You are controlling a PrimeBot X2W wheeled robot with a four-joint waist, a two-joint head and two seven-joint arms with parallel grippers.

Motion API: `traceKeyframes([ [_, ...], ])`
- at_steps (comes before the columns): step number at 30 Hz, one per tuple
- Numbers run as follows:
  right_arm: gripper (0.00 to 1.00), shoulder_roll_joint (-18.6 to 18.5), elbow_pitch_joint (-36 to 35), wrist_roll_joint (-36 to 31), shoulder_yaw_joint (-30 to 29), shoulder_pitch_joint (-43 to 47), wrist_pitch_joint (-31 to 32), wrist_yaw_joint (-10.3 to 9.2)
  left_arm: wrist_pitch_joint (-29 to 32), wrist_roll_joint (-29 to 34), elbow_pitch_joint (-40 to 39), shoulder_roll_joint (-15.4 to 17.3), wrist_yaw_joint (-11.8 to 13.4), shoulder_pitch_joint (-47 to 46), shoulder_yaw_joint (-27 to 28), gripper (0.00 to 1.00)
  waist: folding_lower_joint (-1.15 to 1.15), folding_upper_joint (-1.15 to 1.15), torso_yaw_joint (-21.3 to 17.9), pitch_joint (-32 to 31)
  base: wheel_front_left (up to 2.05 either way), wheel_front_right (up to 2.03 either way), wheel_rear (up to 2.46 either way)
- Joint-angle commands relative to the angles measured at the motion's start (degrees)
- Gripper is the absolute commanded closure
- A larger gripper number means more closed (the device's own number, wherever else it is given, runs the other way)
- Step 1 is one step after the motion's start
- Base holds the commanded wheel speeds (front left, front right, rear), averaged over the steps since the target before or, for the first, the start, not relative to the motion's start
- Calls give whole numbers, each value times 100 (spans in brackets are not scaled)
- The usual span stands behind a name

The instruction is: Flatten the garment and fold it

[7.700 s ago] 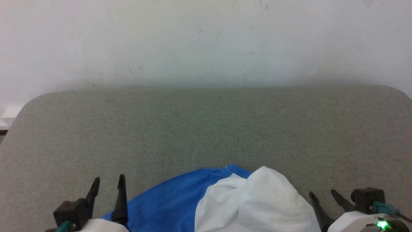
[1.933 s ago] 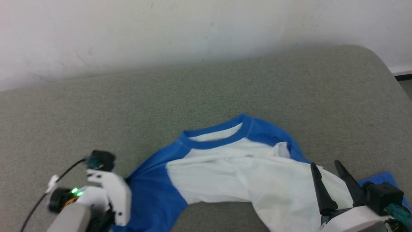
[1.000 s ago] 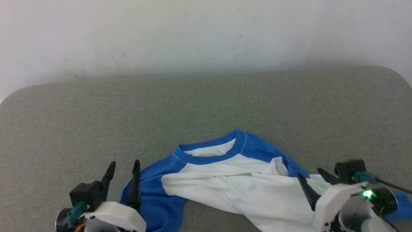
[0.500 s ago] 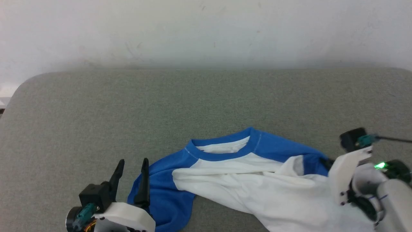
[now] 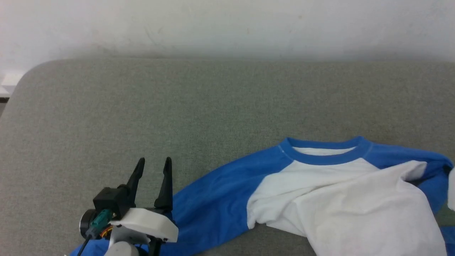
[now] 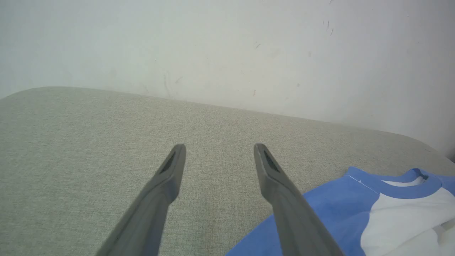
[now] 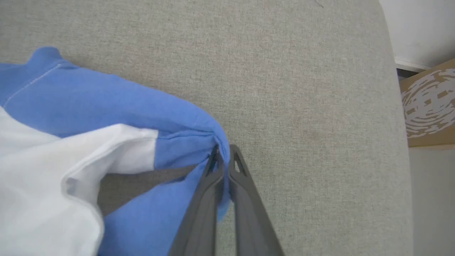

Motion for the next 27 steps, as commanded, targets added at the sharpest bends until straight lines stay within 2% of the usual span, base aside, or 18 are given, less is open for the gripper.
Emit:
traceKeyframes([
  [1, 100, -27, 162, -24, -54, 48, -131, -5, -43, 55, 32, -14, -43, -117, -5, 0, -1, 0, 38, 193, 0, 0, 0],
  [4, 100, 69, 753, -74, -294, 87, -648, -5, -61, 63, 102, -27, -79, -221, -17, 0, -1, 0, 71, 333, 0, 0, 0],
  [5, 93, 110, 927, -113, -355, 93, -853, -5, -67, 63, 124, -30, -88, -245, -15, 0, -1, 0, 75, 361, 0, 0, 0],
  [7, 38, 230, 1221, -163, -453, 85, -1278, -5, -79, 63, 175, -28, -93, -268, 4, 0, -1, 0, 63, 384, 0, 0, 0],
  [8, 0, 282, 1331, -200, -496, 73, -1527, -5, -85, 62, 197, -25, -93, -266, 16, 0, -1, 0, 49, 373, 0, 0, 0],
  [13, 0, 533, 1602, -330, -669, 89, -2708, -5, -105, 30, 290, 18, -72, -149, 108, 0, -1, 0, -89, 147, 0, 0, 0],
  [18, 0, 774, 1284, -554, -811, 289, -3774, -5, -109, -10, 297, 88, -15, 51, 191, 0, -1, 0, -249, -224, 0, 0, 0],
  [21, 0, 1030, 823, -818, -823, 537, -4067, -5, -75, -34, 259, 140, 39, 193, 227, 0, -1, 0, -340, -427, 0, 0, 0],
  [27, 0, 1675, -493, -1219, -758, 1236, -4047, -5, 61, -43, 117, 254, 140, 426, 253, 0, -1, 0, -477, -656, 0, 0, 0],
])
